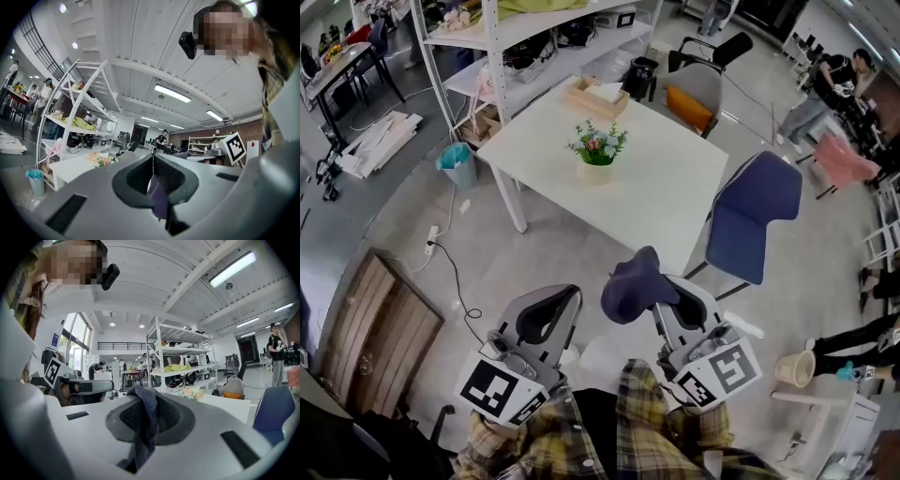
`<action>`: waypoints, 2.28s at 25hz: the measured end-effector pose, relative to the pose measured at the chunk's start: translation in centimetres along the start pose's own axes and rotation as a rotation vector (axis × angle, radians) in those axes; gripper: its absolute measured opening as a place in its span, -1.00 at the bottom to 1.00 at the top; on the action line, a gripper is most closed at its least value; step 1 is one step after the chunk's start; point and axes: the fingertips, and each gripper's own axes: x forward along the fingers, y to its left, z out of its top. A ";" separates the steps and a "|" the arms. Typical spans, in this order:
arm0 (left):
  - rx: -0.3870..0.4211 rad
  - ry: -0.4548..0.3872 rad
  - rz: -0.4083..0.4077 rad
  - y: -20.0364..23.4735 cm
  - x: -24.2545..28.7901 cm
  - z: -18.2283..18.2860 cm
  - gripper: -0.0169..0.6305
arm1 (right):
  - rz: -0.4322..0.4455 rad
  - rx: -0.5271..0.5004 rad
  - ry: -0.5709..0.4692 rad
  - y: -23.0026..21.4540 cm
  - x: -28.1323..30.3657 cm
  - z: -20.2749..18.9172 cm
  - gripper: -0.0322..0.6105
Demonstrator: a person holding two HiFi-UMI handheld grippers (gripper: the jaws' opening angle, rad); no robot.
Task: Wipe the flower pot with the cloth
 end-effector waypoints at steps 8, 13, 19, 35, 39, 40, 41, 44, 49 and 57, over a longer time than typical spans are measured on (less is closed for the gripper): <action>-0.053 0.013 0.014 4.8 0.8 -0.1 -0.91 | -0.026 0.005 0.066 -1.1 4.4 -0.6 -0.85; -0.054 0.016 0.036 8.4 2.2 -0.1 -0.91 | -0.003 -0.001 0.078 -2.0 8.7 -1.0 -0.85; -0.047 0.024 0.056 13.8 6.2 0.9 -0.91 | 0.002 0.004 0.081 -5.5 14.6 -0.5 -0.85; 0.029 0.059 -0.029 23.0 23.3 4.7 -0.91 | -0.122 0.068 0.015 -21.7 25.3 3.0 -0.85; 0.034 0.070 -0.057 24.0 26.5 4.9 -0.91 | -0.137 0.081 0.020 -24.4 26.7 3.1 -0.85; 0.034 0.074 -0.063 24.2 27.2 4.9 -0.91 | -0.141 0.082 0.021 -24.9 26.9 3.1 -0.85; 0.033 0.078 -0.067 24.5 27.9 4.9 -0.91 | -0.145 0.084 0.023 -25.4 27.2 3.1 -0.85; 0.026 0.092 -0.078 25.2 29.4 4.5 -0.91 | -0.157 0.089 0.031 -26.6 27.9 2.9 -0.85; 0.013 0.114 -0.109 25.7 31.1 3.8 -0.91 | -0.184 0.103 0.051 -27.4 28.1 2.2 -0.85; 0.006 0.134 -0.177 25.9 32.7 3.7 -0.91 | -0.248 0.123 0.050 -27.7 27.8 2.2 -0.85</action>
